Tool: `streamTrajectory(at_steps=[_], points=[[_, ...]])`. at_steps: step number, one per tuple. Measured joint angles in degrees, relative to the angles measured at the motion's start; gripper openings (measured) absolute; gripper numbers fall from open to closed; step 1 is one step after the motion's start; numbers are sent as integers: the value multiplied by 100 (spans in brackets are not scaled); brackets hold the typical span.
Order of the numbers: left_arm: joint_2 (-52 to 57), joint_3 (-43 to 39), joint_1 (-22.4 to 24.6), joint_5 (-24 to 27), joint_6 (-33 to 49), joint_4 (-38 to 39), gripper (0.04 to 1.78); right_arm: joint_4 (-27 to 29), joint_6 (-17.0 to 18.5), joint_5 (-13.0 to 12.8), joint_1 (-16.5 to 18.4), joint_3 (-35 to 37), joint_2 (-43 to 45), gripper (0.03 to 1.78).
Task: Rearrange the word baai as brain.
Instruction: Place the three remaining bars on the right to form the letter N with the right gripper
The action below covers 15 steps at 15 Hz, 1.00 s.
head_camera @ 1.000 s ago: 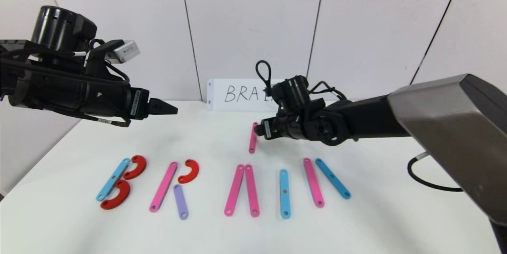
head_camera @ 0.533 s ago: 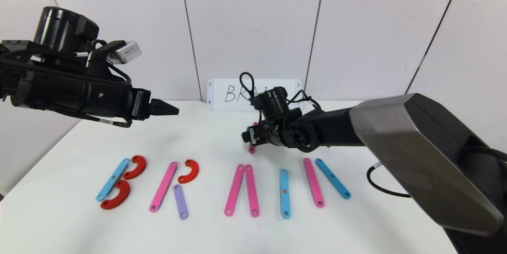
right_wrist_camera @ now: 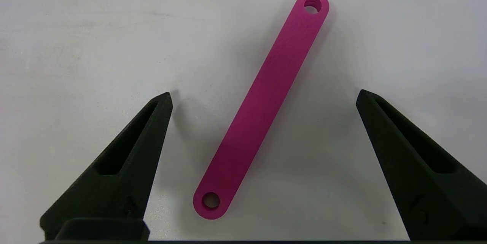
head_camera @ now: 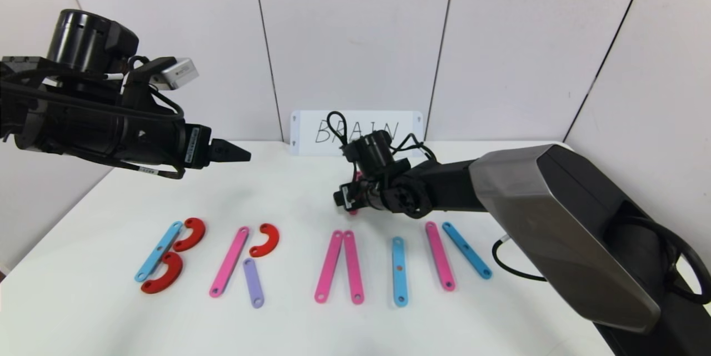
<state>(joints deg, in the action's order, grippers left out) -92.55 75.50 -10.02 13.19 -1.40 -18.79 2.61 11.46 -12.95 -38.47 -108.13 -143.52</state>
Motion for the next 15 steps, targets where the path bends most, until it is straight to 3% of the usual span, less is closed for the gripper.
streamTrajectory(at_steps=[3,9,11,15], points=[[0,0,-4,0,0,-1,174,-9,-2,0,-5,-22,-52,138],[5,0,-17,0,0,-10,174,-22,15,0,-5,-9,-77,38],[7,0,-17,0,0,-9,174,-20,17,0,-5,-6,-77,27],[7,-4,-17,1,0,-10,174,-7,138,0,-6,13,-59,27]])
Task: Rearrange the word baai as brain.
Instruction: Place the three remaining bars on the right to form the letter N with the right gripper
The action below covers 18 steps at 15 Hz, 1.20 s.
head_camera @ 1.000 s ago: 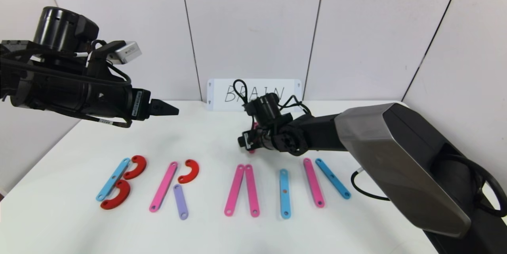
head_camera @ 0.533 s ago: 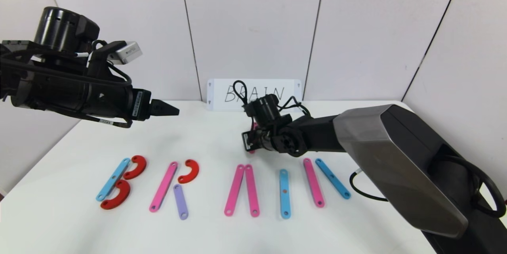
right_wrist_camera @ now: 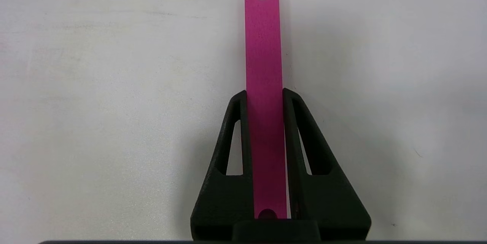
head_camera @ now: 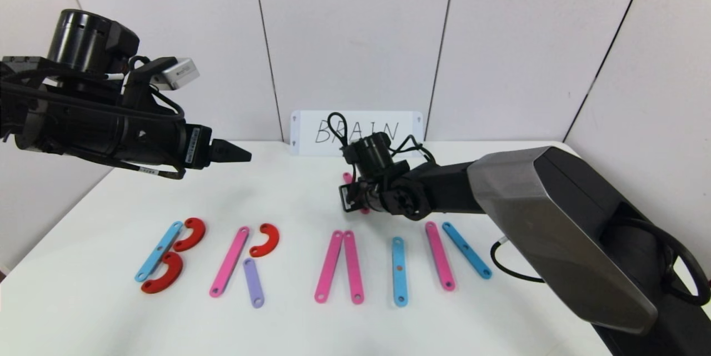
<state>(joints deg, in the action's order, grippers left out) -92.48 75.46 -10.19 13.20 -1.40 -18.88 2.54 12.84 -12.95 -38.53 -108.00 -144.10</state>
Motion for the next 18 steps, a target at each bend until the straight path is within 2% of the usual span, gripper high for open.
streamTrajectory(at_steps=[5,8,13,18], points=[[0,-5,-11,-1,0,-2,174,79,30,2,22,96,182,27],[11,1,-24,-6,-2,12,174,116,41,2,111,413,522,27],[20,4,-26,-9,0,0,174,30,44,9,428,1467,1425,27],[23,4,-26,-9,0,0,174,-23,80,52,916,2966,2586,27]])
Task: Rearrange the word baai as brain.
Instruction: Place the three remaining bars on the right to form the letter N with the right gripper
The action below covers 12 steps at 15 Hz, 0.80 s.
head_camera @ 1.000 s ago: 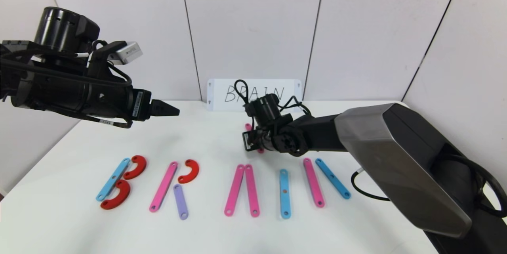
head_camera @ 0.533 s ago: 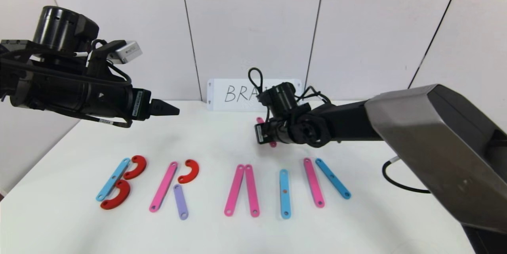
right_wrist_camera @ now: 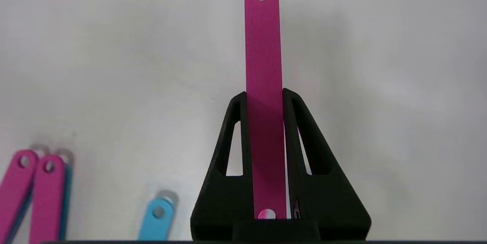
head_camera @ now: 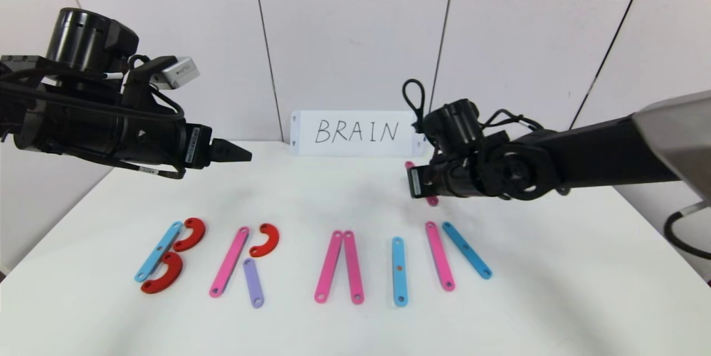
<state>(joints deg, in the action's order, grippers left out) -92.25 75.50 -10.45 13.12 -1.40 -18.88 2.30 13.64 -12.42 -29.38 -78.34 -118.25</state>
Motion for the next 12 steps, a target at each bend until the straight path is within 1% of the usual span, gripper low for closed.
streamTrajectory(at_steps=[4,7,12], points=[[22,-4,0,-2,0,-7,174,-41,494,-37,308,1153,745,27],[41,-9,0,0,0,-7,174,-321,599,-34,538,1786,1069,27],[62,-37,0,-2,-7,15,174,-720,816,-34,612,2550,1224,27]])
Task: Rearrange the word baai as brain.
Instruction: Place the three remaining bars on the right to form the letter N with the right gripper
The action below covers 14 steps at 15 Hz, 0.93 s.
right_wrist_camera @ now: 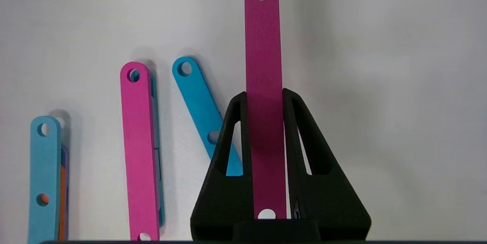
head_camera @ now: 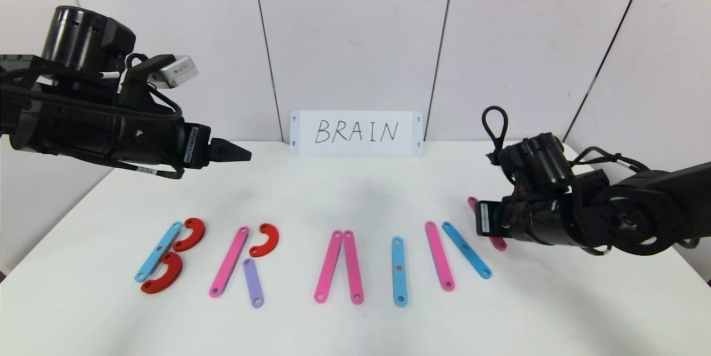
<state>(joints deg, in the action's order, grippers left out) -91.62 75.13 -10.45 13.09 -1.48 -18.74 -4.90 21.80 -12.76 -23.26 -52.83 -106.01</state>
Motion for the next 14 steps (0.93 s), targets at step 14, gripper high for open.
streamTrajectory(at_steps=[14], points=[[1,-7,-13,2,-1,2,174,-714,391,-29,-2,625,-291,27]])
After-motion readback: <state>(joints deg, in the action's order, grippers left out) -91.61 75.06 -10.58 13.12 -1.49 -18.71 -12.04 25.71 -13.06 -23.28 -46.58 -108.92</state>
